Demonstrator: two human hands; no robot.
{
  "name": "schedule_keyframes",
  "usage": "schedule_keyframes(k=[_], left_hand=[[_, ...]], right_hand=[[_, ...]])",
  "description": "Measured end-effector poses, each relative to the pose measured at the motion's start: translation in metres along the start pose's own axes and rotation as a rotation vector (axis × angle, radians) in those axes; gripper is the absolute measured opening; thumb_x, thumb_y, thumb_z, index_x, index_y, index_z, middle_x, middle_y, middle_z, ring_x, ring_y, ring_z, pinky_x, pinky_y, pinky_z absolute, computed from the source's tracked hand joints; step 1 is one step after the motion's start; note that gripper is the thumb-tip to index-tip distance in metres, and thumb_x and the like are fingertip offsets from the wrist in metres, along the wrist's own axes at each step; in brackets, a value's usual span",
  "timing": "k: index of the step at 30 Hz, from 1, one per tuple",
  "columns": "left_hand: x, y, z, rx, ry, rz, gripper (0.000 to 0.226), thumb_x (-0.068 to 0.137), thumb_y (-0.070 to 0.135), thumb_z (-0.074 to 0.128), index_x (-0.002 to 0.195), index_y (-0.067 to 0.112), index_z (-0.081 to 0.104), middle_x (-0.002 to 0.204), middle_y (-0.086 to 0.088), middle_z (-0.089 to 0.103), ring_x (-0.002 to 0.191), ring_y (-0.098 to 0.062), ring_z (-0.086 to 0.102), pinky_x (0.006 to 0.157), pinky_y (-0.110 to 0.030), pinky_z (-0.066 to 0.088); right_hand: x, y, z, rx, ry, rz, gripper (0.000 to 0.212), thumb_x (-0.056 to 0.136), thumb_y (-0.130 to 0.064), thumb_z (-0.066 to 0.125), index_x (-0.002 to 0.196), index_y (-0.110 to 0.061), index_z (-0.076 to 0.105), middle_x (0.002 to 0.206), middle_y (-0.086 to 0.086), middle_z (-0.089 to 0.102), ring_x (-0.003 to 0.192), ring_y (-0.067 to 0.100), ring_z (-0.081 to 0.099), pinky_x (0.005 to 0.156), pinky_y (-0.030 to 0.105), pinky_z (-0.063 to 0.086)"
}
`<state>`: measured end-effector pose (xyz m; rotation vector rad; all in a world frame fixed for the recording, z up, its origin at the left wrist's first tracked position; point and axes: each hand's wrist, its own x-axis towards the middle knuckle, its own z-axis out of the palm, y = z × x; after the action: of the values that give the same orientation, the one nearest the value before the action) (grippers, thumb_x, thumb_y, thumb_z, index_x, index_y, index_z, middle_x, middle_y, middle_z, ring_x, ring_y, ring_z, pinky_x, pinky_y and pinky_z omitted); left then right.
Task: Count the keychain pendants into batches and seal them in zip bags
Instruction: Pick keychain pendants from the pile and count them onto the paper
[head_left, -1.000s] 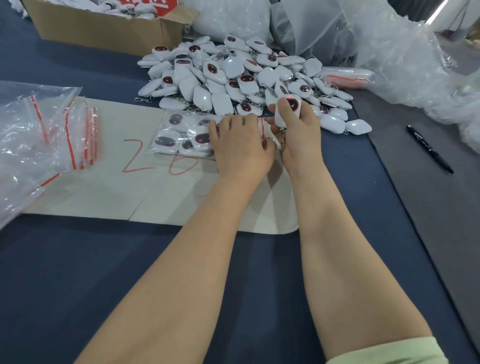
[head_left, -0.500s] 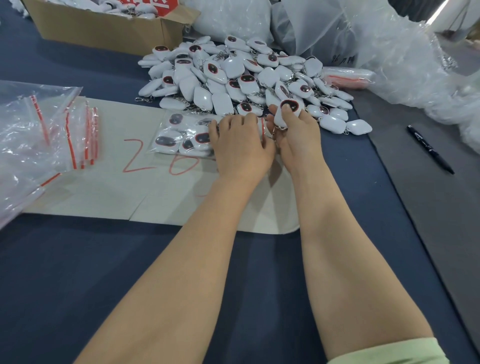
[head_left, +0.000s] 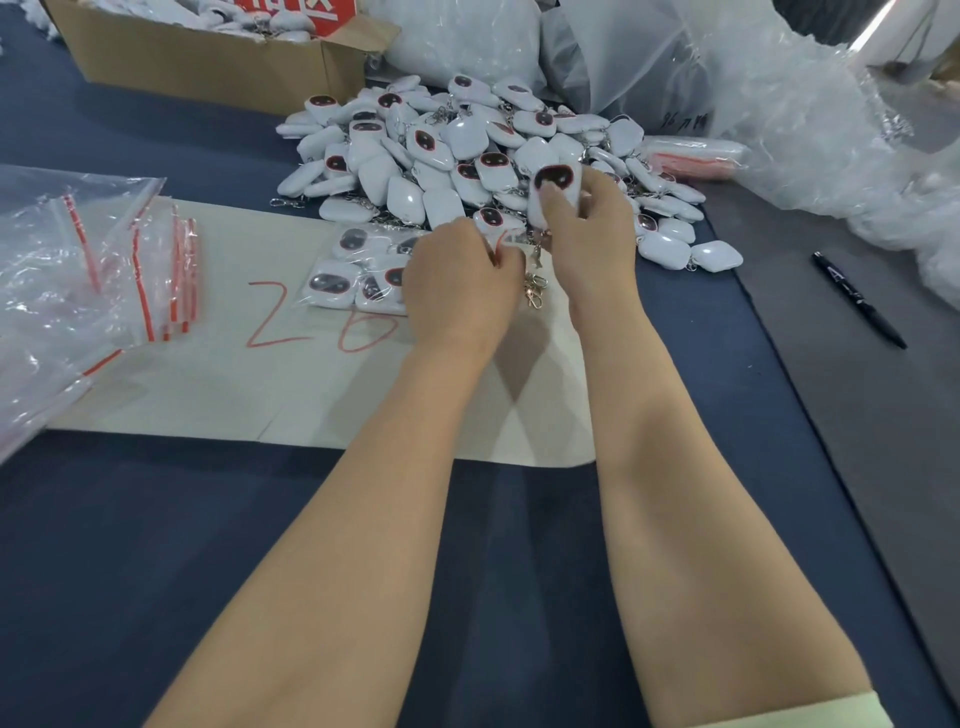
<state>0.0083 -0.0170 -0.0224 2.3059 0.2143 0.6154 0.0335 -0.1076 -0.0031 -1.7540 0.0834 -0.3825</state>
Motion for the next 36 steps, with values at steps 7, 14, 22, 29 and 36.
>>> schedule_keyframes(k=[7,14,22,29,36], left_hand=[[0.004,0.005,-0.010,-0.368,0.066,-0.168,0.012,0.085,0.024,0.058,0.078,0.015,0.060,0.076,0.010,0.058,0.078,-0.010,0.052,0.064,-0.017,0.032],[-0.002,0.010,-0.012,-0.364,0.134,0.085,0.011,0.085,0.015,0.058,0.075,0.009,0.058,0.094,-0.006,0.064,0.089,-0.021,0.058,0.083,-0.030,0.042],[-0.003,0.008,-0.010,-0.345,0.163,0.191,0.012,0.085,0.014,0.054,0.078,0.005,0.056,0.095,-0.008,0.063,0.092,-0.023,0.058,0.082,-0.036,0.046],[-0.001,-0.005,0.000,-0.077,0.061,0.150,0.024,0.091,0.025,0.051,0.081,0.007,0.062,0.086,-0.008,0.064,0.085,-0.028,0.055,0.081,-0.035,0.038],[-0.002,-0.003,-0.001,-0.057,0.051,0.154,0.026,0.090,0.028,0.051,0.082,0.008,0.065,0.085,-0.006,0.067,0.084,-0.027,0.057,0.083,-0.034,0.039]], right_hand=[[-0.004,-0.015,-0.013,-0.333,-0.303,0.120,0.022,0.087,-0.024,0.067,0.069,-0.011,0.061,0.052,-0.004,0.062,0.041,0.007,0.051,0.045,0.016,0.044],[-0.008,-0.011,0.000,-0.007,-0.376,0.145,0.010,0.090,-0.005,0.058,0.093,-0.004,0.068,0.065,0.007,0.061,0.050,0.012,0.052,0.047,0.019,0.042],[-0.013,-0.006,0.001,-0.092,-0.440,0.010,0.039,0.092,0.001,0.049,0.061,-0.022,0.059,0.046,-0.017,0.058,0.045,-0.006,0.050,0.049,0.009,0.040],[0.002,0.029,-0.010,-0.782,-0.037,0.035,0.033,0.099,-0.023,0.038,0.119,-0.017,0.063,0.155,0.010,0.028,0.145,0.029,0.016,0.117,0.035,0.017],[0.009,0.040,0.000,-1.001,-0.156,0.165,0.065,0.100,-0.055,0.018,0.149,-0.014,0.031,0.162,0.003,-0.005,0.148,0.029,-0.006,0.119,0.047,0.000]])
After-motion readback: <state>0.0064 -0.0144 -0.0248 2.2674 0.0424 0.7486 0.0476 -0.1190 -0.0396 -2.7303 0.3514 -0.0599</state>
